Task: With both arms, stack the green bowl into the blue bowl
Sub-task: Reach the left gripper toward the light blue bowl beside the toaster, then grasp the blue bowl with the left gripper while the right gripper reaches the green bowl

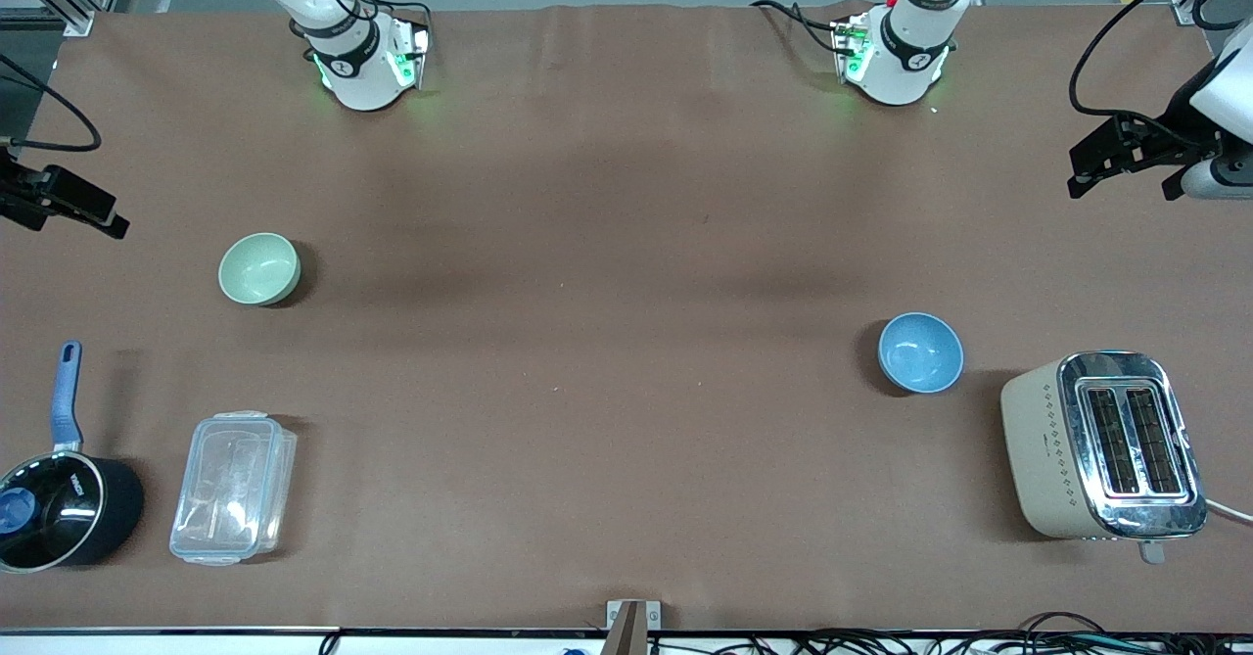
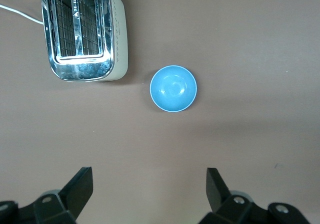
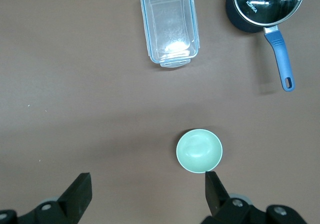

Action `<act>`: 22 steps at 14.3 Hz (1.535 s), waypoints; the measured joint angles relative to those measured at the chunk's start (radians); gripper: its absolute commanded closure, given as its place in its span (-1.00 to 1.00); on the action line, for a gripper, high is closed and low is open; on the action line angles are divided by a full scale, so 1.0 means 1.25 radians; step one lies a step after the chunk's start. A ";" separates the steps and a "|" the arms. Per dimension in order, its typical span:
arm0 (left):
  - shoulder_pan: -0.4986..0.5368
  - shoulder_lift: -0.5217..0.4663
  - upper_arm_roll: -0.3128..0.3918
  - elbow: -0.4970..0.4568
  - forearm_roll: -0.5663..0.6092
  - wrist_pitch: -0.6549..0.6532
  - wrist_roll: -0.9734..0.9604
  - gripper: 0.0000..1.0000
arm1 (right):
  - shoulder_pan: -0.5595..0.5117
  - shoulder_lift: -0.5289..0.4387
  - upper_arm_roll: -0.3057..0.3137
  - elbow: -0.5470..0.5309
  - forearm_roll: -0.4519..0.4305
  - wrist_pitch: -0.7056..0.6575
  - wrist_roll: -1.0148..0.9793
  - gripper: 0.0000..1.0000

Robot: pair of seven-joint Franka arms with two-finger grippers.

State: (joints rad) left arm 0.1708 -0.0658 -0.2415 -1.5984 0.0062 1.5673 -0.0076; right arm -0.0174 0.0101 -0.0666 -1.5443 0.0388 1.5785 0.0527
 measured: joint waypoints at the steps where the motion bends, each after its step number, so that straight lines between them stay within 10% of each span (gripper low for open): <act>1: 0.000 0.000 0.000 0.000 0.000 0.000 0.000 -1.00 | 0.000 0.000 0.000 0.000 0.000 0.000 0.000 -1.00; 8: 0.008 0.028 0.001 -0.043 0.000 0.045 -0.005 -1.00 | 0.000 0.000 0.001 0.000 0.000 0.001 0.000 -1.00; 17: 0.030 0.082 0.002 -0.454 0.000 0.588 -0.079 -1.00 | -0.044 0.001 -0.006 -0.036 -0.026 0.043 -0.090 -1.00; 22: 0.047 0.207 0.003 -0.490 0.000 0.736 -0.111 -0.74 | -0.080 0.004 -0.008 -0.126 -0.037 0.135 -0.103 -1.00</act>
State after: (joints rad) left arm 0.2292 0.1923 -0.2375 -2.2109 0.0062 2.4869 -0.1464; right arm -0.1180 0.0153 -0.0760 -1.7015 -0.0073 1.7478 -0.0758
